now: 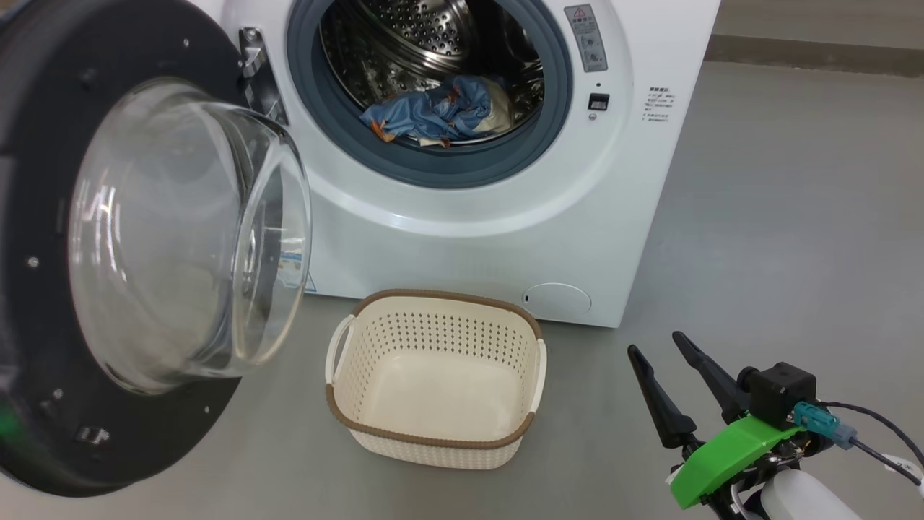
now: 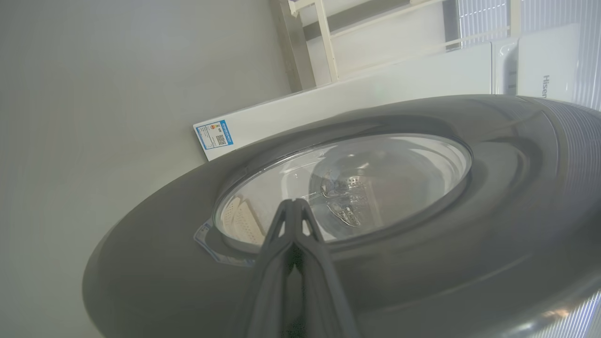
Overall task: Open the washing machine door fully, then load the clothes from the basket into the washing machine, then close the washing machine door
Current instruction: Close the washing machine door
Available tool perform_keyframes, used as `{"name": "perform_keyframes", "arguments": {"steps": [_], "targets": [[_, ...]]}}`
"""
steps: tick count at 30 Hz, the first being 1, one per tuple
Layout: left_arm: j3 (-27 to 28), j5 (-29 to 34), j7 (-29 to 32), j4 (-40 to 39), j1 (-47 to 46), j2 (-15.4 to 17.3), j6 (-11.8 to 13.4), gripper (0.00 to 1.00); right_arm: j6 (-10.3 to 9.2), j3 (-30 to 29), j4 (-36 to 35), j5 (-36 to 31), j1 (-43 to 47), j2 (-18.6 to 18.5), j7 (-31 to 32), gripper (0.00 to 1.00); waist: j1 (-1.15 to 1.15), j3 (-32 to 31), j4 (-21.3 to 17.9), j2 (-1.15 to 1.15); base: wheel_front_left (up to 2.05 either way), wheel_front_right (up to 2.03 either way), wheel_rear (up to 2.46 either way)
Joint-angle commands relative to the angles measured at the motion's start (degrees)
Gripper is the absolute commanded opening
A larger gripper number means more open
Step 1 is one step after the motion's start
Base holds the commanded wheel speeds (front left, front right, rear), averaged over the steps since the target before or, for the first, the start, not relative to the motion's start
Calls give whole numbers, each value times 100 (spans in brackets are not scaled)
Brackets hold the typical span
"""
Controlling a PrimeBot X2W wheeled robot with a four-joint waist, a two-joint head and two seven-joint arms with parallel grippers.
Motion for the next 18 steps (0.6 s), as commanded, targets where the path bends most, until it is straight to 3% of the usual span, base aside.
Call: {"name": "perform_keyframes", "arguments": {"steps": [1, 11, 18], "targets": [[72, -88, 105, -217, 10, 214, -31, 0, 42, 49, -147, 93, 11, -20, -68, 100, 0, -42, -38, 0, 0, 0, 0], [-104, -386, 733, -1448, 760, -250, -22, 0, 42, -132, -275, 72, 183, 64, -69, 100, 0, -158, -241, 0, 0, 0, 0], [-355, -453, 1182, -2359, 1074, -519, 306, 0, 42, -154, -307, 62, 217, 132, -69, 100, 0, -212, -463, 0, 0, 0, 0]]}}
